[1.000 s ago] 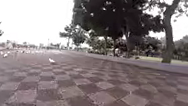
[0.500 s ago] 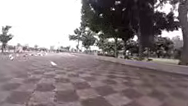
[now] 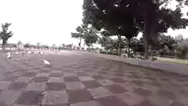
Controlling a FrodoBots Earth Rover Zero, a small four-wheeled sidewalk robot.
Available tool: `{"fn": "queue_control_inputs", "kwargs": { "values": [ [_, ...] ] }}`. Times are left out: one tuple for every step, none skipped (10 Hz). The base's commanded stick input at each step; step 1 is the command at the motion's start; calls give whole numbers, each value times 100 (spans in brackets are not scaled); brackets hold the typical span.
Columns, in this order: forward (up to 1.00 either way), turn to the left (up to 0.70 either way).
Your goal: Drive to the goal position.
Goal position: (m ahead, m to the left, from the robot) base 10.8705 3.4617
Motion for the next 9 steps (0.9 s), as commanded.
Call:
{"fn": "queue_control_inputs", "kwargs": {
  "values": [
    [100, 0],
    [100, 0],
    [100, 0],
    [100, 0],
    [100, 0],
    [100, 0],
    [100, 0],
    [100, 0],
    [100, 0]
  ]
}}
